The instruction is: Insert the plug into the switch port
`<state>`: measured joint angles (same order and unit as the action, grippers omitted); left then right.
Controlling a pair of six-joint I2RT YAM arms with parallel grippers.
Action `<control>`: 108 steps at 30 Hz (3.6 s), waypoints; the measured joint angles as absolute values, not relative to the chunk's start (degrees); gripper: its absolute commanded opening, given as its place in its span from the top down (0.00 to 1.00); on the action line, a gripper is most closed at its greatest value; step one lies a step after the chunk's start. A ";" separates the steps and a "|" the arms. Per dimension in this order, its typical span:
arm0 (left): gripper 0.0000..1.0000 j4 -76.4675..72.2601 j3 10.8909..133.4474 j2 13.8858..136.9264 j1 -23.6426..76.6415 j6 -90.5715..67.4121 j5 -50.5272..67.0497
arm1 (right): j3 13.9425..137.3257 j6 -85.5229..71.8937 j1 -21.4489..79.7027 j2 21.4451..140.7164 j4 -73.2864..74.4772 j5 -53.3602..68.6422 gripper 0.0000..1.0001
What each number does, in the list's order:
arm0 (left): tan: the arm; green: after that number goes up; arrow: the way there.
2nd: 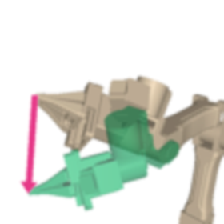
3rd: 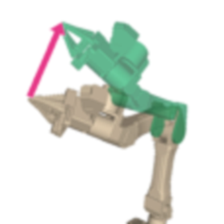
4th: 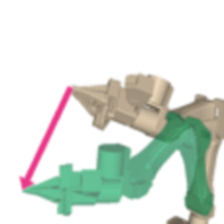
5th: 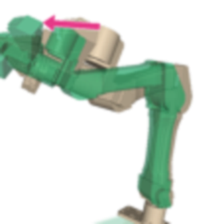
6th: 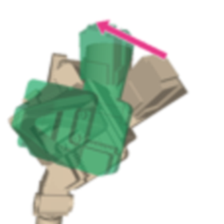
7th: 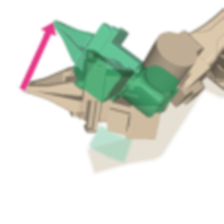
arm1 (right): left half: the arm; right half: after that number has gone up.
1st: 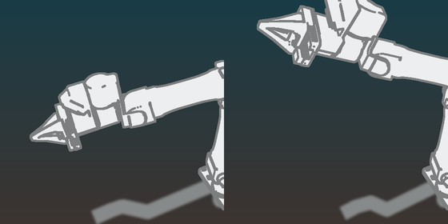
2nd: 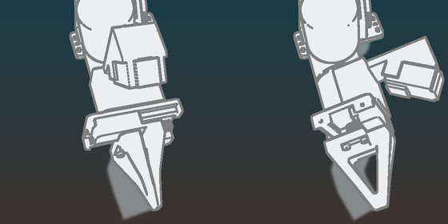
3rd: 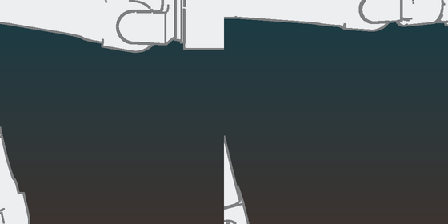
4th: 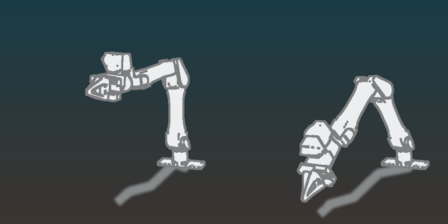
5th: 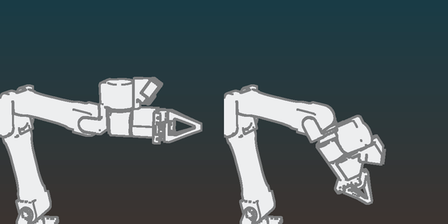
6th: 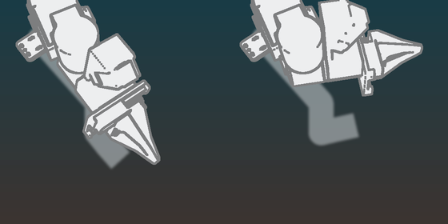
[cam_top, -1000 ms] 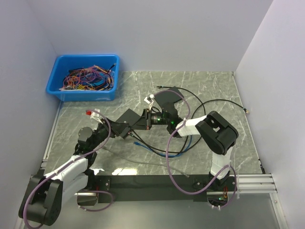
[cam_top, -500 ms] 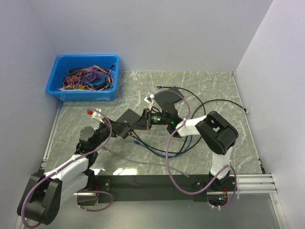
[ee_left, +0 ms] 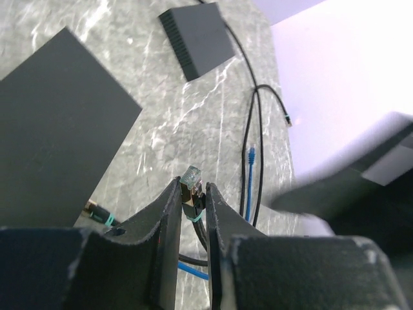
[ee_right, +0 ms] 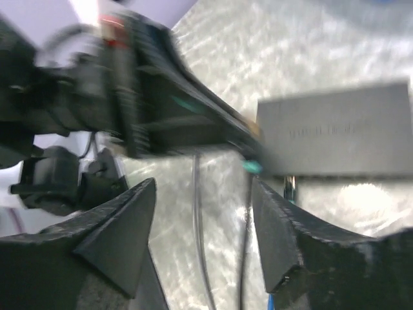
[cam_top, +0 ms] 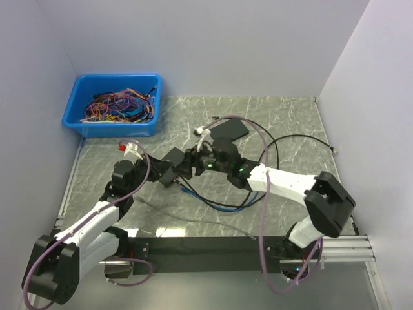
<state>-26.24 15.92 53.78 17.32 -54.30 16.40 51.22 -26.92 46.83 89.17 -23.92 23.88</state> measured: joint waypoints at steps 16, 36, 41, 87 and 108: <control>0.99 -14.63 21.34 53.84 19.11 -55.40 13.56 | 62.74 -9.19 57.69 93.93 -1.02 -4.36 0.55; 1.00 -15.16 21.34 54.26 19.11 -55.44 13.61 | 68.07 -8.03 58.63 98.28 0.86 -5.96 0.54; 0.99 -15.16 21.34 54.26 19.14 -55.42 13.58 | 69.87 -8.05 58.63 99.18 0.69 -5.96 0.55; 0.99 -16.99 20.86 54.98 19.25 -56.05 12.62 | 70.72 -10.04 59.29 100.31 0.40 -7.27 0.87; 0.55 -17.28 20.01 55.27 19.49 -56.01 12.53 | 68.47 -10.61 59.37 100.09 -1.83 -6.59 1.00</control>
